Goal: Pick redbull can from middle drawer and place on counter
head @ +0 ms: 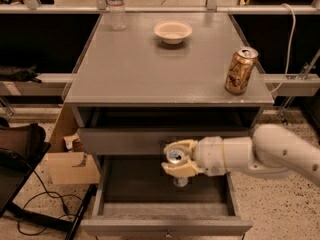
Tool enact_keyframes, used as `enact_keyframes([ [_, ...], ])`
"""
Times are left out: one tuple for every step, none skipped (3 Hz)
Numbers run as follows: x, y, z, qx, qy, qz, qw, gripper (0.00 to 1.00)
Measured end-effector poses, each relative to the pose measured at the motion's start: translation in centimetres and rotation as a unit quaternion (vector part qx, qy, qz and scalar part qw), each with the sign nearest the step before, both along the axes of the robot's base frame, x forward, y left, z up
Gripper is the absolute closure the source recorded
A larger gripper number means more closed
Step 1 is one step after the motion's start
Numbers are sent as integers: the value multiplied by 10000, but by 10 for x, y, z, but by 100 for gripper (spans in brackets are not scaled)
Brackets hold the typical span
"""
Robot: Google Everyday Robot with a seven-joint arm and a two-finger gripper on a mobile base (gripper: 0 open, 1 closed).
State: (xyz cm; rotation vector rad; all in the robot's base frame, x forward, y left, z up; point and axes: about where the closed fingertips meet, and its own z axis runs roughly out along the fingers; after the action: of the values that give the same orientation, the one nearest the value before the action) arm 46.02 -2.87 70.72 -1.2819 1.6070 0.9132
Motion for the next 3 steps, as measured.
enact_keyframes([
  [8,0,84,-204,-208,-87,9995,100],
  [31,19,147,-393,-449,-201,9980,100],
  [67,39,189,-385,-575,-365,9969,100],
])
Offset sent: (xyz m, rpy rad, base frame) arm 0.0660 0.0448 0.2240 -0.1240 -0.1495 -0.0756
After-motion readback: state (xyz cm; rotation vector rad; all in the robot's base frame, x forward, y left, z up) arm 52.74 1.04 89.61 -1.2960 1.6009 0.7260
